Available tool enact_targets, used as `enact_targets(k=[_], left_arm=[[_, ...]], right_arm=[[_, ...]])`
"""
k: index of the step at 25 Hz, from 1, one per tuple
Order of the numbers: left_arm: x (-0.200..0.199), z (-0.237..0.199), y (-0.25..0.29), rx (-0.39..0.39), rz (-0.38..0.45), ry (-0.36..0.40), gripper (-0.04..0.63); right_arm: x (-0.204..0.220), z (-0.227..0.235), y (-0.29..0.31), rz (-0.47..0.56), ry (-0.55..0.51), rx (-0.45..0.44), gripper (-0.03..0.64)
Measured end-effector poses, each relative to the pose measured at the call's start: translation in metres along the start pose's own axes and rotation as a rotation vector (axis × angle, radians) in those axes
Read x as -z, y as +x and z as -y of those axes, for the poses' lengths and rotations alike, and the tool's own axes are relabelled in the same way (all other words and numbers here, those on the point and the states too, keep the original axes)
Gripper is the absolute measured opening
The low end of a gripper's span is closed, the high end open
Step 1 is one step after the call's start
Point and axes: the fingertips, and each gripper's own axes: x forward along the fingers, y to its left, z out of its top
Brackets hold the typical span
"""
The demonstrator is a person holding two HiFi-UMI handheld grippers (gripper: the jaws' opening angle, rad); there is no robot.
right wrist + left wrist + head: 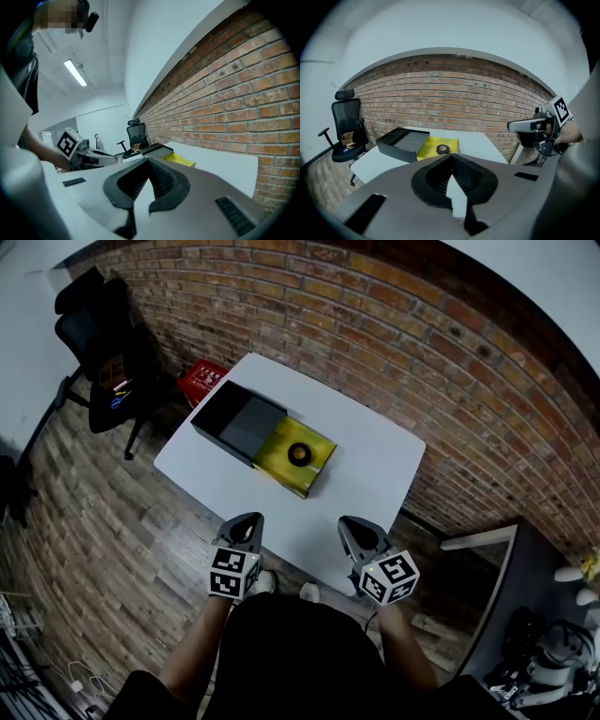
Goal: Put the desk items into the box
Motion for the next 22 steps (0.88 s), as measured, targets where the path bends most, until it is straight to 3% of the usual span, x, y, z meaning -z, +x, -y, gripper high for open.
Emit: enact_targets(k=[11, 22], left_arm=[[-0.033, -0.020, -0.007, 0.075, 0.092, 0.018, 0.012], [-0.033, -0.038, -0.005, 0.089, 0.092, 0.038, 0.012]], right_arm=[[-0.019, 0.005, 0.004, 0.043, 0.008, 0.106, 0.020], [-0.015, 0.000, 0.009, 0.035, 0.016, 0.141, 0.020]])
